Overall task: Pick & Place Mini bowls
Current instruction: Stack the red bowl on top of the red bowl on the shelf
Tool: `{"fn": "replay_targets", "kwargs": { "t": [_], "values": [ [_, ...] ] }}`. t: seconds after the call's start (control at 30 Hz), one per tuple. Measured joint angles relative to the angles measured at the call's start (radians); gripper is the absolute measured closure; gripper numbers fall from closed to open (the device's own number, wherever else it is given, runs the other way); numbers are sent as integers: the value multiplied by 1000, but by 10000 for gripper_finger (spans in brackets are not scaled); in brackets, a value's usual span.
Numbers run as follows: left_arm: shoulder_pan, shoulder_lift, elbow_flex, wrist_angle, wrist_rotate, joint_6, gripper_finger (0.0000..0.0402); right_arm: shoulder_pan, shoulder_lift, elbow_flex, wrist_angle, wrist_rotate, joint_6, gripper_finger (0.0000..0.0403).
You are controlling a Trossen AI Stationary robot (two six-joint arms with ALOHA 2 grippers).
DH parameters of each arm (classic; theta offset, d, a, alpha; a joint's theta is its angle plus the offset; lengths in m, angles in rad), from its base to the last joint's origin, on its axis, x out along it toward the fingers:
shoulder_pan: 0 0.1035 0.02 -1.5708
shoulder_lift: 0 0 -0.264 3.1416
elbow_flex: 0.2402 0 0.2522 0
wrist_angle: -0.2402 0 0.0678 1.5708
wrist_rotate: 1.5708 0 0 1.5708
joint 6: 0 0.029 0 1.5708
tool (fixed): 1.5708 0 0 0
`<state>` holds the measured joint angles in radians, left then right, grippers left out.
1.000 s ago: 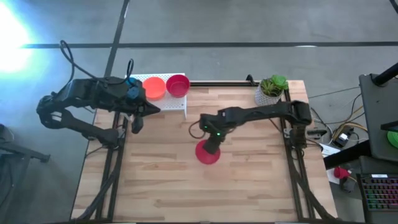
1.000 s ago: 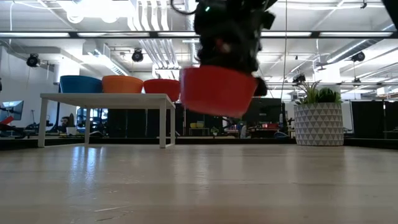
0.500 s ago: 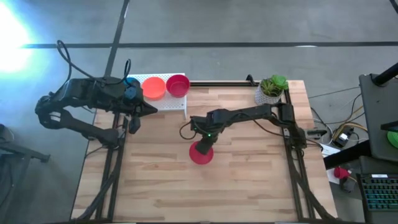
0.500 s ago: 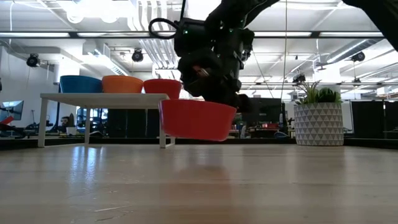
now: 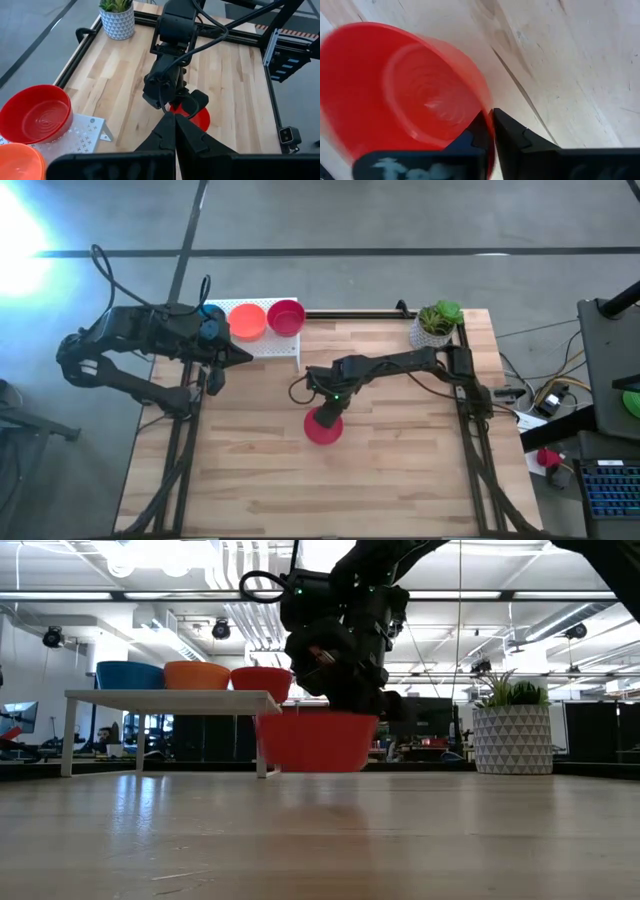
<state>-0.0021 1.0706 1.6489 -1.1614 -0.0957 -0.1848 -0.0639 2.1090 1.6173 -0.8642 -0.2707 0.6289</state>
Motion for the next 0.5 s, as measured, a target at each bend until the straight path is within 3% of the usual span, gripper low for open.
{"fn": "replay_targets", "kwargs": {
  "t": [0.5],
  "values": [
    [0, 0, 0, 0, 1, 17, 402, -4, -2, -1, 4, -24, -24, 265]
  ]
}}
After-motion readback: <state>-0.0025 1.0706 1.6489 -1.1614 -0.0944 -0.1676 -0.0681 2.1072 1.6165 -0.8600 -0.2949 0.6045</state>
